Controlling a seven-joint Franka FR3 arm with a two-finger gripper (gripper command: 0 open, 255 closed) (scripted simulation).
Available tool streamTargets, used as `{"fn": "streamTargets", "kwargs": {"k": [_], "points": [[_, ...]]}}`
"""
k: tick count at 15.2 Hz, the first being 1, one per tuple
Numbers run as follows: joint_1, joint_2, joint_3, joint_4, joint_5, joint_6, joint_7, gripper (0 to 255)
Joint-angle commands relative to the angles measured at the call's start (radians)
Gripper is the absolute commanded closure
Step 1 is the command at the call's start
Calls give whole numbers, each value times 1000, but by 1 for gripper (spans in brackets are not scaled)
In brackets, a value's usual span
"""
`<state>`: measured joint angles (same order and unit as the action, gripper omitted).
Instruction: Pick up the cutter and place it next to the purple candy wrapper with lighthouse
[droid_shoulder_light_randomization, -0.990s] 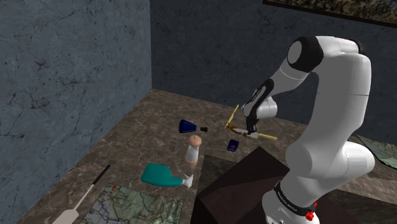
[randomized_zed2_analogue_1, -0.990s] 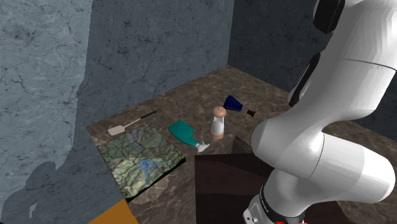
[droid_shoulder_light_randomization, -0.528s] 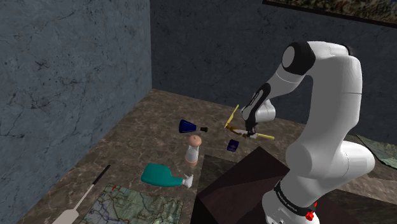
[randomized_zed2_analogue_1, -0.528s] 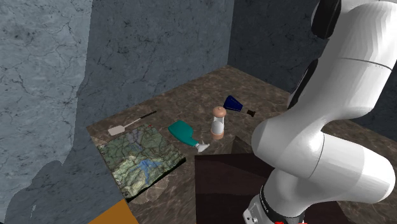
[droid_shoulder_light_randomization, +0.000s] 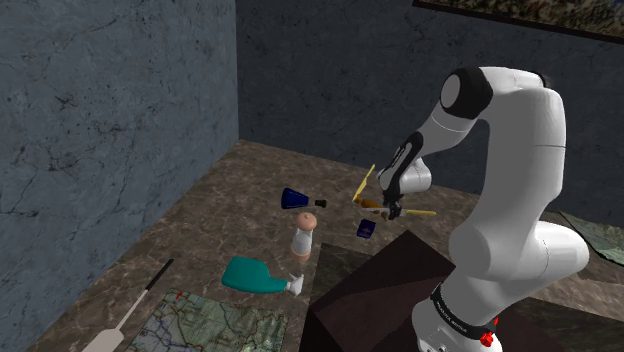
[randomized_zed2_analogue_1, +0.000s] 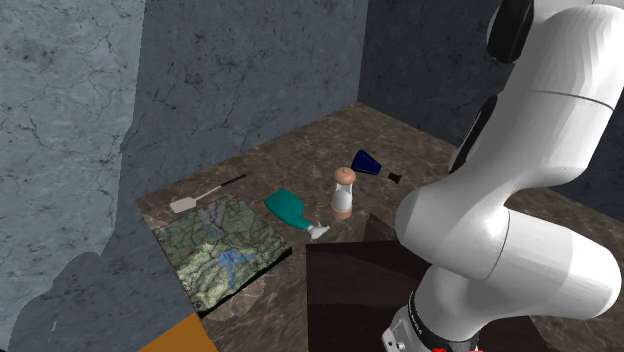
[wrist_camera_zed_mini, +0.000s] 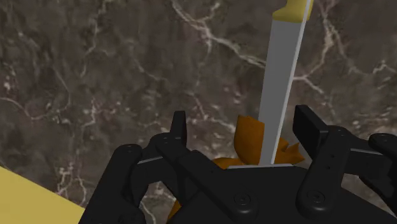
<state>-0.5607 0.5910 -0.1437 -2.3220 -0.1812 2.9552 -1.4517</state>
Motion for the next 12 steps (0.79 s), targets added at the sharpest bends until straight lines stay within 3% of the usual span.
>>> {"fn": "streamTargets", "kwargs": {"k": [1,3,7,12], "points": [[1,3,1,1,0,1,0,0],[-1,-9,0,-10,-1,0,-2,0],[13,-156,-3,-63,-4,-94,-4,0],[13,-156,-3,-63,-4,-94,-4,0]]}}
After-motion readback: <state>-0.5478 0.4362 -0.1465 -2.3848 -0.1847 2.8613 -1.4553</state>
